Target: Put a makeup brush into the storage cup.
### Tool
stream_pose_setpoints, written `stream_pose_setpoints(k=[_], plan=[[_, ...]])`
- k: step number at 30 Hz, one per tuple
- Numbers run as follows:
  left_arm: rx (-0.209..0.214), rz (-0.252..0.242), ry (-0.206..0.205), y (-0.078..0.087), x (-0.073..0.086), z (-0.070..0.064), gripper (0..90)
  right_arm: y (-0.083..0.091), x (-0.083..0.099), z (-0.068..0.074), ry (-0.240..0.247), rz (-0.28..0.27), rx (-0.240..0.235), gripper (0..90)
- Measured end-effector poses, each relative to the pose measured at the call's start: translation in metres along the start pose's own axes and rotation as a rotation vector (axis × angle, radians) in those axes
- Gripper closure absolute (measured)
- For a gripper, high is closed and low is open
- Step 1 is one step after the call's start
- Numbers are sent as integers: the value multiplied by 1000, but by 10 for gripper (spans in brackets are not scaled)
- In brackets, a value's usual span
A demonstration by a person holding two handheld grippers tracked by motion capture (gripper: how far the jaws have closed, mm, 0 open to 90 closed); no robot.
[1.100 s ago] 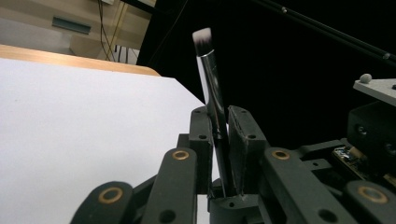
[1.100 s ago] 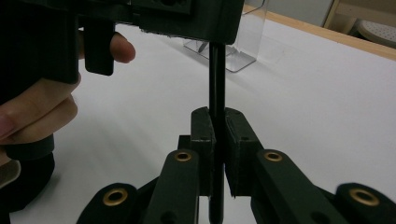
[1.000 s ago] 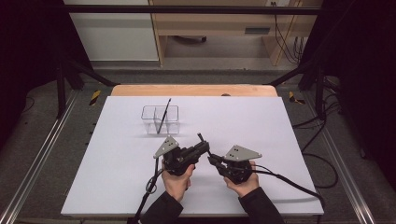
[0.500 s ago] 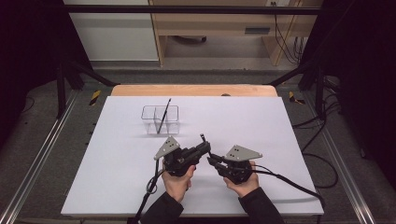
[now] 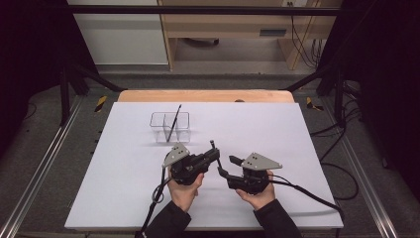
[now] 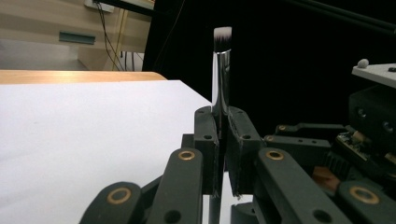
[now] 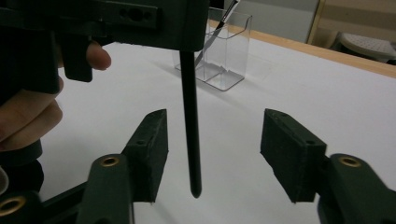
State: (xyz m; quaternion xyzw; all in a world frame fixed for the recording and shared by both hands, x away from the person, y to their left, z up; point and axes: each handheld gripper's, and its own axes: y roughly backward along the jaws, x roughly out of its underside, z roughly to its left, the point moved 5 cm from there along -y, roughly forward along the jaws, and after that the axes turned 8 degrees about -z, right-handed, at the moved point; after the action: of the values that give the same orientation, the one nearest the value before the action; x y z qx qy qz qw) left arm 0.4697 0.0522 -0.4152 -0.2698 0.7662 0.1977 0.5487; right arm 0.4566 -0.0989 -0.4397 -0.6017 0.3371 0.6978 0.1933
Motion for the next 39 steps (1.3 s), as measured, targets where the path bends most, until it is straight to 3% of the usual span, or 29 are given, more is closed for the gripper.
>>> stream_pose_setpoints(k=[15,27,39], plan=[[-36,34,-62,20,-14,14,831,5,-6,-7,-4,-13,58,206],[-86,52,-92,43,-27,34,831,12,-7,-20,-26,-11,96,146],[-134,69,-123,62,-36,50,831,18,-4,-35,-38,31,150,100]])
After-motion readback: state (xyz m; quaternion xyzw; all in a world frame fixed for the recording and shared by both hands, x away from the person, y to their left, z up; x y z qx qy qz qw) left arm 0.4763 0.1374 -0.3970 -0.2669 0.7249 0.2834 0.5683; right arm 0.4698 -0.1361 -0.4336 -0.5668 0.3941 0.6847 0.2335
